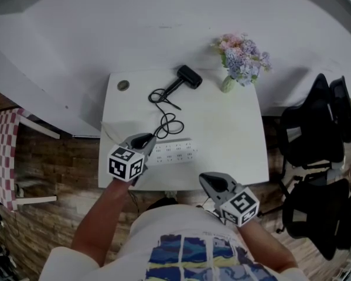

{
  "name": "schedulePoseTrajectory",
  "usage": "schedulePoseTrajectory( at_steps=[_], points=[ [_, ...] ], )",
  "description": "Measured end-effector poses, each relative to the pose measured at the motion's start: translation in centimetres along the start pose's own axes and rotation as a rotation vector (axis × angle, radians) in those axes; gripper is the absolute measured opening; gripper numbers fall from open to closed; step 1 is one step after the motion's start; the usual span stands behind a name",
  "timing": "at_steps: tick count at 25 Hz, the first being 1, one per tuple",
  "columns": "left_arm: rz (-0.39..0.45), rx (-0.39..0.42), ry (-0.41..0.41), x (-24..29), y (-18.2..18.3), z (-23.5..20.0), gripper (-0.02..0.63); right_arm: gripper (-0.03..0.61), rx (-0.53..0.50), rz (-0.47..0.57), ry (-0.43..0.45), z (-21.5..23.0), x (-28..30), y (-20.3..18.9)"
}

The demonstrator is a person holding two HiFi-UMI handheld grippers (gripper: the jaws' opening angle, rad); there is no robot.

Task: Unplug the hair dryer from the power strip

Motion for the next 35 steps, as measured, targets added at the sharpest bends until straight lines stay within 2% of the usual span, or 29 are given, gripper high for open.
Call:
schedulePoseTrajectory(
  at_steps=[15, 20, 35],
  points=[
    [0.003, -0.028, 0.011, -0.3, 0.0, 0.5, 0.049, -0.005, -0.028, 0.034, 0.029, -0.6, -0.4, 0.8],
    [0.005, -0.033, 0.005, -0.2, 0.1, 0.7, 0.051, -0.005, -0.014, 0.001, 0.021, -0.4, -1.0, 0.4],
    [0.009, -0.047, -0.003, 0.2, 0.3, 1.0, 0.049, -0.005, -0.017, 0.005, 0.014, -0.1, -1.4, 0.7]
  ],
)
Point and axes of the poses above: the fingertips, and each gripper's own axes: x forward along the fingers, z to its right, y out of its top, the point moved 8 cm from there along -x, backward along the fingers, and after that the axes turned 15 degrees about z, right-handed, at the moved point
